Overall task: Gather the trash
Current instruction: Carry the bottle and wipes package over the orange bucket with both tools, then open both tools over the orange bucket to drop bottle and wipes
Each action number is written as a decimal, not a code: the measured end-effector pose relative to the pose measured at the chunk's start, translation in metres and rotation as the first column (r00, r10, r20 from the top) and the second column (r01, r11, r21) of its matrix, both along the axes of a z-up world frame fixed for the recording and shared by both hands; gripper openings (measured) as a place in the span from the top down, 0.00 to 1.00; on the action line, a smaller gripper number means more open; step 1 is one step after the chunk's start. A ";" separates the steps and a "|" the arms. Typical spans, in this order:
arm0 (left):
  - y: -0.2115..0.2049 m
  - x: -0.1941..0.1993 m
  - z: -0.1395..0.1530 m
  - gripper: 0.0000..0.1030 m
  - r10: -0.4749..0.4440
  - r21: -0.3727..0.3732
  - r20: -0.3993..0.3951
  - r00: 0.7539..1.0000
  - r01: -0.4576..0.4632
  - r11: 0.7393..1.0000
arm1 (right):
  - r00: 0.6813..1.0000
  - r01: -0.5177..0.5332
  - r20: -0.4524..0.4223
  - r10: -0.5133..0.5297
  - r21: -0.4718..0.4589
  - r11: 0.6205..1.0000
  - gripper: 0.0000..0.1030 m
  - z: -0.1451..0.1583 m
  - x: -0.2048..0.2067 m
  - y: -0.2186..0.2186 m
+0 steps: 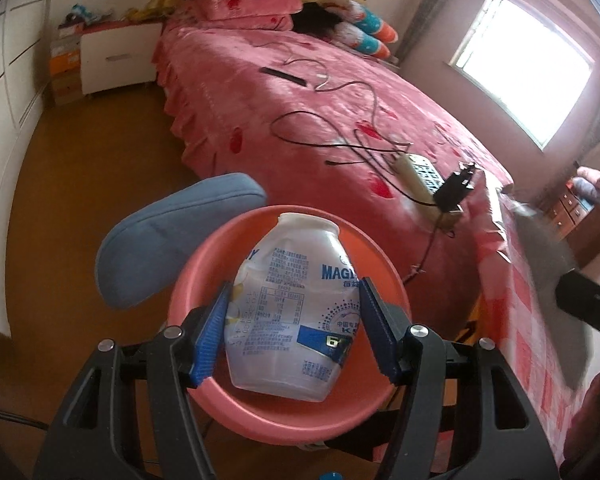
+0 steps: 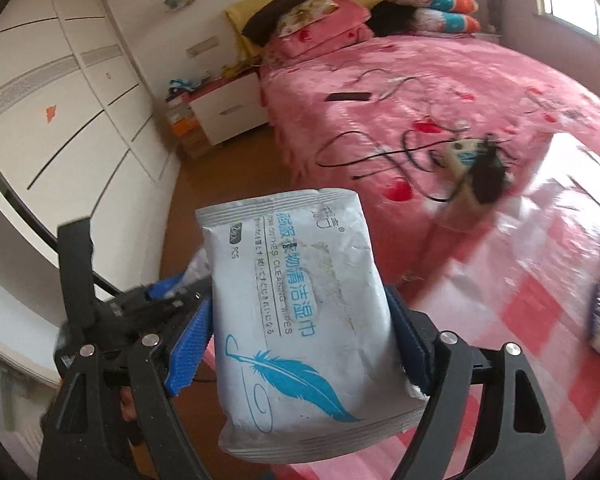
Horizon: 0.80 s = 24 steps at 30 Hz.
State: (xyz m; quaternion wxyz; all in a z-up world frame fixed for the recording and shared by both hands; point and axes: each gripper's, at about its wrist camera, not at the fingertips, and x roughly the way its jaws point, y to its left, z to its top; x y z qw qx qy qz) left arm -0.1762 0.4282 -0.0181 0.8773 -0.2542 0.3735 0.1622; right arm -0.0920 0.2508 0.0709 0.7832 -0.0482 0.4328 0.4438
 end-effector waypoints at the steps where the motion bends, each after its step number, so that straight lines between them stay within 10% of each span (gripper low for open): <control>1: 0.003 0.000 -0.002 0.36 0.009 -0.004 -0.006 1.000 -0.009 1.000 | 1.000 0.010 -0.003 -0.010 0.005 1.000 0.11 -0.002 0.002 0.003; 24: -0.027 0.001 0.004 0.27 -0.046 0.034 -0.040 0.998 0.048 0.998 | 0.977 0.209 0.049 -0.208 -0.008 0.978 0.11 -0.009 -0.015 -0.089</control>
